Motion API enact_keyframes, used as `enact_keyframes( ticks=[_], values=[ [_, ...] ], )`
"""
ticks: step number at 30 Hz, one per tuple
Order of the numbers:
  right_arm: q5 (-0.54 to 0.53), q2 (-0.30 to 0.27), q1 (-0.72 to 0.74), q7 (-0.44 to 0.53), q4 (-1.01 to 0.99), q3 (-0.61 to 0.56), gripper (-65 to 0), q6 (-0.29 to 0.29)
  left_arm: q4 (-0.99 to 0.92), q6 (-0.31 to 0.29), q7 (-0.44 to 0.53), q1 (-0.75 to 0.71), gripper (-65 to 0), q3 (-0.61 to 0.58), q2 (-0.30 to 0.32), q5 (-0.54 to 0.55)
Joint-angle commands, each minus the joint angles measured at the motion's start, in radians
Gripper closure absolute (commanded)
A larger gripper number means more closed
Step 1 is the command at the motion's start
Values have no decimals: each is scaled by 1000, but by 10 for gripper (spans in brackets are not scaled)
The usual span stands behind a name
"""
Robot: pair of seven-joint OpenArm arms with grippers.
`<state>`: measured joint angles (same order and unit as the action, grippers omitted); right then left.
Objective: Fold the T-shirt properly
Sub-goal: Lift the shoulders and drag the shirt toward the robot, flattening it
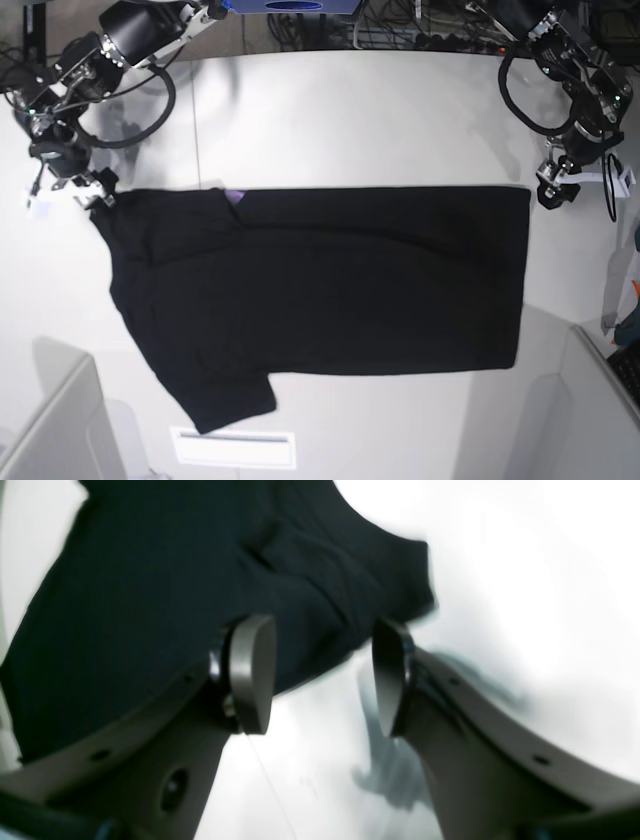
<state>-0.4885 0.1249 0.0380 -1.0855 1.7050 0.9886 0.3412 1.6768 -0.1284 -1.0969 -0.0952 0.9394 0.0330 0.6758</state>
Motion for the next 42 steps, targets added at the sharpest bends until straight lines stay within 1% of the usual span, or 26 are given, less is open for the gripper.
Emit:
enact_keyframes(
  ticks=[1, 4, 9, 11, 15, 17, 20, 22, 25, 27, 31, 32, 33, 34, 35, 36, 37, 39, 42],
  values=[
    [-14, -6, 13, 21, -1, 25, -300, -11, -11, -1, 13, 18, -403, 2, 15, 5],
    [-16, -6, 15, 21, -49, 59, -300, -41, -83, -1, 11, 44, -403, 2, 17, 3],
    [-16, -8, 13, 23, -113, 60, -300, -40, -134, -1, 13, 76, -402, -1, 17, -1],
    [-16, -9, 18, 26, -132, 60, -300, -40, -149, -1, 13, 85, -402, -41, 18, -1],
    [-16, -12, 36, 94, -171, 60, -300, -43, -151, -1, 13, 93, -393, -81, 20, -1],
    [-16, -12, 49, 115, -191, 57, -300, -43, -159, -1, 13, 94, -331, -87, 20, -1],
    [-14, -14, 72, 143, -231, 59, -299, -43, -174, -1, 13, 104, -168, -87, 26, -1],
    [-12, -26, 81, 160, -251, 59, -297, -44, -191, -1, 13, 111, -86, -87, 34, -1],
    [-11, -34, 98, 190, -313, 57, -294, -44, -209, -1, 13, 113, 0, -87, 41, -1],
    [-11, -55, 99, 224, -354, 52, -293, -44, -208, -1, 13, 113, 0, -87, 46, -1],
    [-11, -74, 98, 255, -418, 52, -290, -44, -208, -1, 10, 113, 0, -89, 48, -1],
    [-11, -78, 98, 253, -423, 52, -273, -44, -208, -1, 10, 113, 0, -89, 48, -1],
    [-11, -80, 96, 253, -425, 52, -228, -44, -208, -1, 10, 113, 0, -89, 49, -1],
    [-11, -80, 95, 253, -420, 54, -159, -43, -208, -1, 10, 113, 0, -93, 49, -1],
    [-11, -80, 95, 253, -418, 54, -68, -40, -208, -1, 10, 108, 0, -115, 51, -1],
    [-11, -80, 95, 253, -418, 54, 0, -38, -208, -1, 10, 107, 0, -142, 61, -1],
    [-14, -80, 95, 250, -417, 56, 0, -38, -206, -1, 11, 105, 0, -170, 74, 0],
    [-14, -80, 96, 247, -417, 59, 0, -38, -198, -1, 11, 97, 0, -193, 78, 3],
    [-14, -80, 86, 242, -402, 60, 0, -38, -137, -1, 8, 62, 0, -193, 83, 6]
  ],
)
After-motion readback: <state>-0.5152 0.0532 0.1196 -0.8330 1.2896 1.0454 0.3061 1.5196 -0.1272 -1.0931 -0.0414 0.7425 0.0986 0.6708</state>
